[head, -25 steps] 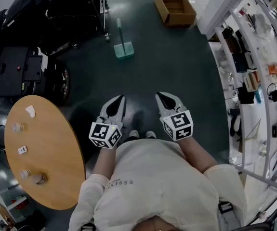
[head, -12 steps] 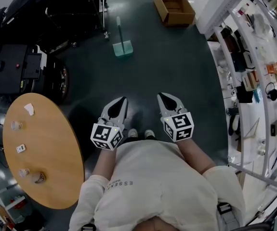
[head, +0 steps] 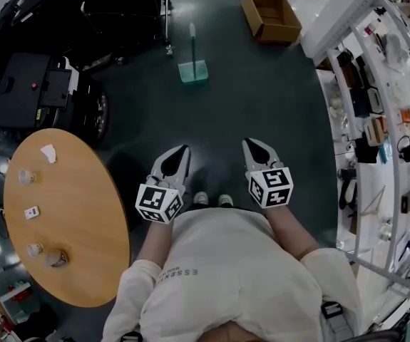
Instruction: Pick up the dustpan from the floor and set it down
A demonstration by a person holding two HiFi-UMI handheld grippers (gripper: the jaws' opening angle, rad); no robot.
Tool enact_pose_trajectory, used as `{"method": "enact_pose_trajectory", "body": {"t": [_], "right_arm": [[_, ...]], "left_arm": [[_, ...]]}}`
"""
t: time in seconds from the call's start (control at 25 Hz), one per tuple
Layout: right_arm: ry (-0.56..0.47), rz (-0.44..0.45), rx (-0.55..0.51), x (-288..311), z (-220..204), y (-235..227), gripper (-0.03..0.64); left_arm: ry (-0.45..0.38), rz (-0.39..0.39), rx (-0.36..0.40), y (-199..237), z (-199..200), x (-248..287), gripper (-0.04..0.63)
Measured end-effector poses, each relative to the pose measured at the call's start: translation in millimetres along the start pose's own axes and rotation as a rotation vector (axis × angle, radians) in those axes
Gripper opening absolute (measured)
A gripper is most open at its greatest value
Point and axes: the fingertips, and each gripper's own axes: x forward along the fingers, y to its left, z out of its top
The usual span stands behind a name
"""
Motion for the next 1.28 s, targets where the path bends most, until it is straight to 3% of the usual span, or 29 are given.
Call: {"method": "enact_pose_trajectory", "body": {"t": [0.32,0.6,0.8,1.12,1.28], "right_arm": [[0.013,0.020,-0.020,53,16,34,-0.009],[0.058,0.043,-0.024,118,27,27,-0.009],[0.080,0.086,-0.014,194,46,7,-0.009],[0.084,0.150,-0.015,322,121,-47,-0.009],[0.130,0.152,-0.017,370,130,-64,-0.009]], "left_arm": [[-0.042,0.088,-0.022,77,15,-21,0.017],[-0.052,0.193,-0.074,142,16,-8,0.017],[-0.001,0.229,-0.035,186,18,41,0.017],[0.005,0.214,0.047,258,78,160,0.017],[0.008,0.223,0.014,288,89,204,0.017]]}}
